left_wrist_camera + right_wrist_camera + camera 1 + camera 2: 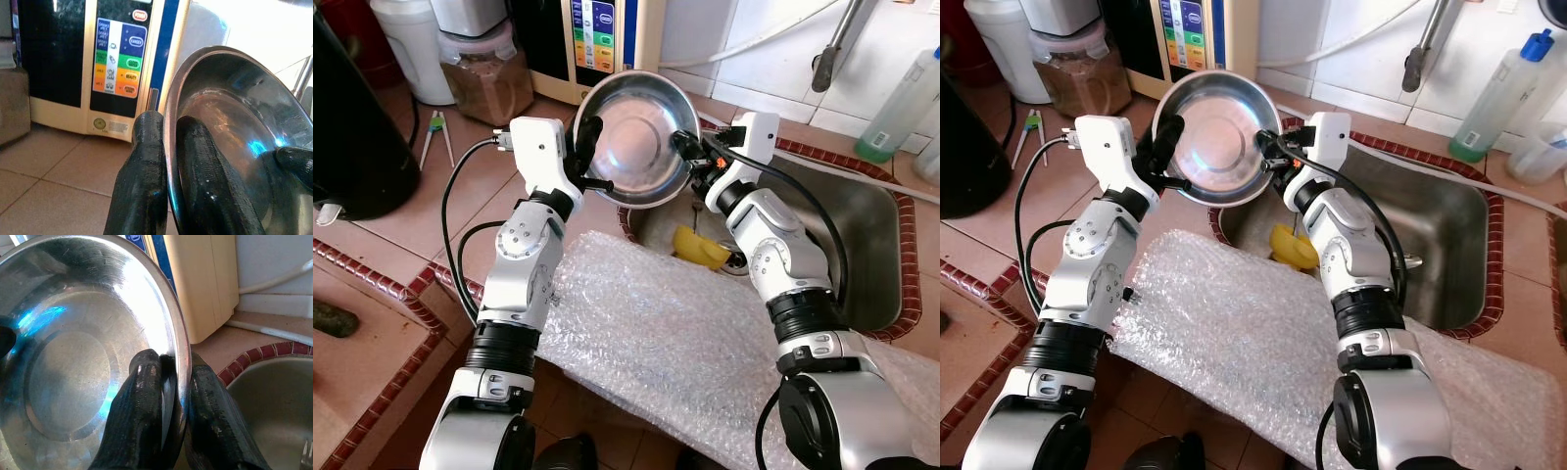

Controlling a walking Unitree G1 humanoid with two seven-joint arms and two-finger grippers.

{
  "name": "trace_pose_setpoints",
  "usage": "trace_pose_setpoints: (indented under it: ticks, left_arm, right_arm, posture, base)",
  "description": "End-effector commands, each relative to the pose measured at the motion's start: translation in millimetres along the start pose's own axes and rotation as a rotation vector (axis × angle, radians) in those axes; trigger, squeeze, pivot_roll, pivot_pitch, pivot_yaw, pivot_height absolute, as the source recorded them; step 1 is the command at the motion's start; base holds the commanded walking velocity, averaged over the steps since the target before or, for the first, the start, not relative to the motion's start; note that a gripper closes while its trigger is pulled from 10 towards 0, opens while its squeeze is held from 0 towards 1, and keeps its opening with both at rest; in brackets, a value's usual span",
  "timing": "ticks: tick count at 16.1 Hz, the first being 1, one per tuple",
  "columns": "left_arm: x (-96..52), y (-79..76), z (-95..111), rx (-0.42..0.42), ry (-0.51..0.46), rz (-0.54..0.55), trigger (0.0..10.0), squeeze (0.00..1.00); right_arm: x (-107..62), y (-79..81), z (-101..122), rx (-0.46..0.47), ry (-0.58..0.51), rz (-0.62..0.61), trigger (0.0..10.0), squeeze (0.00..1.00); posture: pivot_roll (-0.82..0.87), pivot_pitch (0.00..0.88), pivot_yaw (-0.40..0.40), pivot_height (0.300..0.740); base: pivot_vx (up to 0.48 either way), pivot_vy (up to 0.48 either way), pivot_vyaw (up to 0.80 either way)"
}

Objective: Kitchen organization

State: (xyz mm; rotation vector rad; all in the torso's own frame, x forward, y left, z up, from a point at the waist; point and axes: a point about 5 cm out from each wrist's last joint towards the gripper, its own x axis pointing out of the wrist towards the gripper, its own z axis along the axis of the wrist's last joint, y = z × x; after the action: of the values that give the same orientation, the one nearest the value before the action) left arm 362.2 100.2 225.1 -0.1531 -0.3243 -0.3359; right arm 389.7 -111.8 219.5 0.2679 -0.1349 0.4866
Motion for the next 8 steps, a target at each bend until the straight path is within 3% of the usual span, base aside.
trace_pose_setpoints:
  ticks: [1, 2, 3, 6, 8]
  left_arm:
    - [1.6, 1.8, 6.8, 0.045, -0.007, -0.031, 0.0, 0.00]
    - [0.7, 0.6, 4.0, 0.033, 0.020, -0.051, 0.0, 0.00]
    - [-0.5, 0.1, 1.4, 0.028, 0.042, -0.061, 10.0, 1.00]
    - [-11.3, -8.3, -10.7, 0.006, 0.132, -0.183, 10.0, 1.00]
    - [-19.1, -14.1, -15.1, 0.033, 0.164, -0.250, 10.0, 1.00]
  right_arm:
    - [-6.7, -19.0, -2.2, -0.056, 0.034, -0.099, 0.0, 0.00]
    - [-8.7, -27.0, -2.8, -0.104, 0.047, -0.160, 0.0, 0.00]
    - [-10.7, -33.6, -3.2, -0.131, 0.055, -0.205, 0.0, 0.00]
    - [-24.1, -65.0, -2.7, -0.258, 0.098, -0.389, 0.0, 0.00]
    - [-35.8, -83.4, -3.7, -0.305, 0.128, -0.486, 0.0, 0.00]
  posture:
    - [0.05, 0.130, -0.010, 0.740]
    - [0.05, 0.131, -0.010, 0.740]
    - [0.05, 0.131, -0.010, 0.740]
    - [0.05, 0.132, -0.007, 0.740]
    - [0.06, 0.135, -0.006, 0.740]
  base:
    - [0.000, 0.000, 0.00]
    - [0.000, 0.000, 0.00]
    - [0.000, 0.000, 0.00]
    - [0.000, 0.000, 0.00]
    - [0.000, 0.000, 0.00]
